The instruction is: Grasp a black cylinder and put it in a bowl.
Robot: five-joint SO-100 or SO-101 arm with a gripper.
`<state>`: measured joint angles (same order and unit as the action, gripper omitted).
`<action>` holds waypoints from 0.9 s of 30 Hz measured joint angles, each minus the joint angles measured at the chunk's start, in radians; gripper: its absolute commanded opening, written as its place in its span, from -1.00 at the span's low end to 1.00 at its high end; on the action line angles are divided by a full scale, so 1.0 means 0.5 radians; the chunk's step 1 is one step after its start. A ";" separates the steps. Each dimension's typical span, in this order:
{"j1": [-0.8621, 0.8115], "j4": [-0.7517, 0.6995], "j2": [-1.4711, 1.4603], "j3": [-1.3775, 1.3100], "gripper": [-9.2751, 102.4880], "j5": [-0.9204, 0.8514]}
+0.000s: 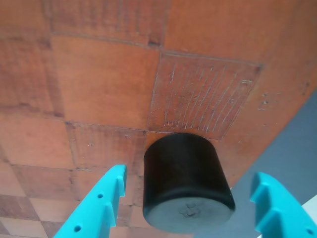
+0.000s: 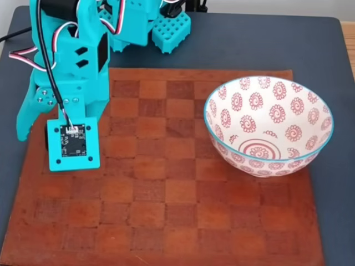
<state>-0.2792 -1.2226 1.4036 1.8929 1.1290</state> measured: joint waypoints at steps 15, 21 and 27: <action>0.000 0.000 0.000 0.000 -0.54 0.012; 0.000 -0.003 0.000 0.000 -0.55 0.012; 0.000 -0.009 0.000 0.000 -0.55 0.012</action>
<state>-0.2792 -1.2272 1.4036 1.8929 1.1351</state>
